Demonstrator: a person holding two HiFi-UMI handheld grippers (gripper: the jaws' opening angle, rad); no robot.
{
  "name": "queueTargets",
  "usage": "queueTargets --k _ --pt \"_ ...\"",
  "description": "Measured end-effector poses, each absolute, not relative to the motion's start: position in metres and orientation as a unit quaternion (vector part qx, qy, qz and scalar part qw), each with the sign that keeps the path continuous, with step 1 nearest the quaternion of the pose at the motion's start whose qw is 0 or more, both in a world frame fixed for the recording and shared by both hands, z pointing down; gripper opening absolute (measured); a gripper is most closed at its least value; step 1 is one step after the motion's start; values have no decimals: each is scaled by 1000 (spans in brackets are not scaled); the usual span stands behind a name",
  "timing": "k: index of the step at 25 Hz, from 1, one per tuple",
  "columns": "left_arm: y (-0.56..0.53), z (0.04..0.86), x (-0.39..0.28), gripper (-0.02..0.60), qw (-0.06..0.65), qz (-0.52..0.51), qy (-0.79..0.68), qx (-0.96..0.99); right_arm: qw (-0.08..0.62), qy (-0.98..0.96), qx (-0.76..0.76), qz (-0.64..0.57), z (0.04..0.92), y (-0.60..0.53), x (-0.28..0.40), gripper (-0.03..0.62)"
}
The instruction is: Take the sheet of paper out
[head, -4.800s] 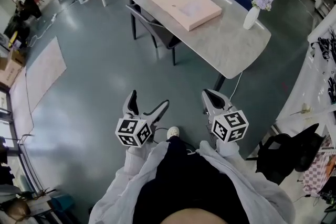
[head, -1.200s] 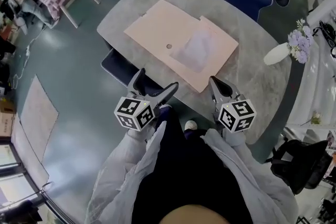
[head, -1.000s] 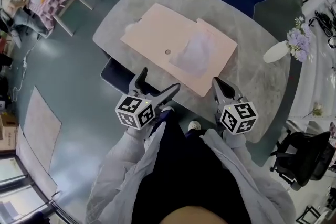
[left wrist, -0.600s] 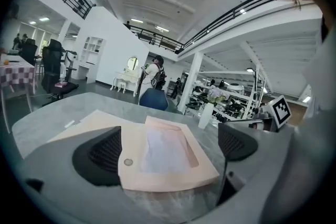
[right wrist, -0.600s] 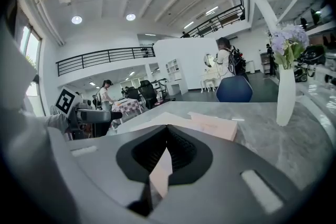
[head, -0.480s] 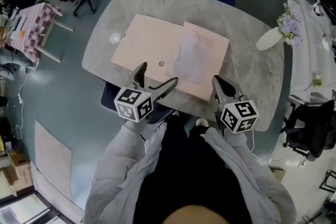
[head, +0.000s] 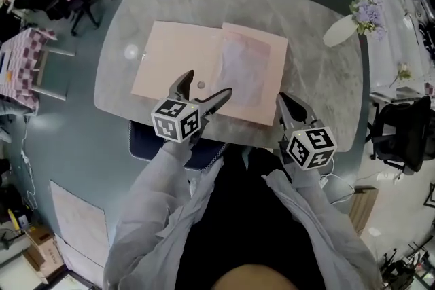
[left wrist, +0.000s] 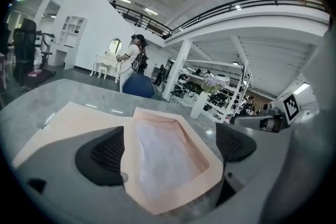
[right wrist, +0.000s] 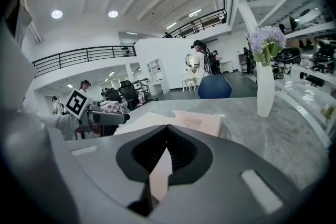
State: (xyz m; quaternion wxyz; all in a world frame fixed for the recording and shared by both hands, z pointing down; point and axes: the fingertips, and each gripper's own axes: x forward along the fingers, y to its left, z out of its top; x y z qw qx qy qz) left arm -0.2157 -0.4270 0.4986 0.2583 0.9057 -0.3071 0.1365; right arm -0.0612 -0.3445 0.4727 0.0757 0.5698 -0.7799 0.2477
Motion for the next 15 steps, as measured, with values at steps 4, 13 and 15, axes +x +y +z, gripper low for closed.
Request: queueTargets --k 4,13,15 --pt "-434 519 -202 531 268 158 -280 908 79 -764 587 257 483 -345 -58 14" --pt "-450 578 -190 443 302 216 -259 892 84 -738 606 285 506 -346 -57 14" --pt "-453 590 -188 419 310 227 -257 887 85 -739 603 289 511 -349 -56 14"
